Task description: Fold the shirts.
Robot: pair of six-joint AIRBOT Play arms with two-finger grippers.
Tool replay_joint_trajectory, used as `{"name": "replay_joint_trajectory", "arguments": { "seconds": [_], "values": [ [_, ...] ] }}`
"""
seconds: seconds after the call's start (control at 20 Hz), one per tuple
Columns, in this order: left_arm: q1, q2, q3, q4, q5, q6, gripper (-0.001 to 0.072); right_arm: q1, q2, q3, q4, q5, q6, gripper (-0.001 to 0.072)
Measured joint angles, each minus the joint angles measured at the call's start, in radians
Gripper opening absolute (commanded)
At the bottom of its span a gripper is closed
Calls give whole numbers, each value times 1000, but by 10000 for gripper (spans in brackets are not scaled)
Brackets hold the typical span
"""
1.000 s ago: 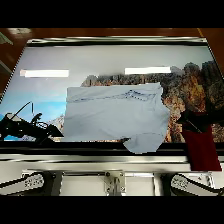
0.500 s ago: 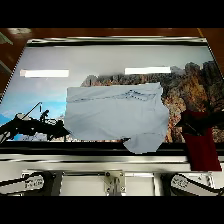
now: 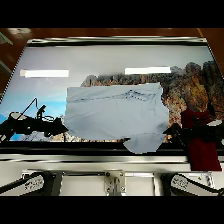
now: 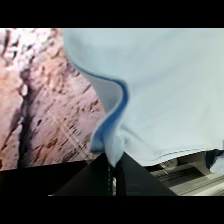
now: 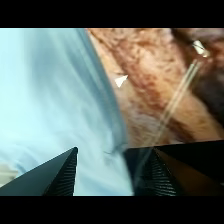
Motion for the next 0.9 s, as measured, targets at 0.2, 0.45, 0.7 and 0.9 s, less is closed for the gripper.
{"name": "replay_joint_trajectory", "arguments": {
  "seconds": [0.2, 0.45, 0.7, 0.9],
  "values": [
    [0, 18, 12, -3, -1, 3, 35, 3, -3, -59, 85, -99, -58, 58],
    [0, 55, 83, -2, -10, 4, 33, 2, 2, -39, 337, -24, -251, 58],
    [0, 226, 304, -2, -20, 4, 33, 2, 136, 149, 576, 136, -357, 57],
    [2, 391, 595, 31, 11, -26, 33, 2, 348, 409, 622, 84, -325, 57]
  ]
}}
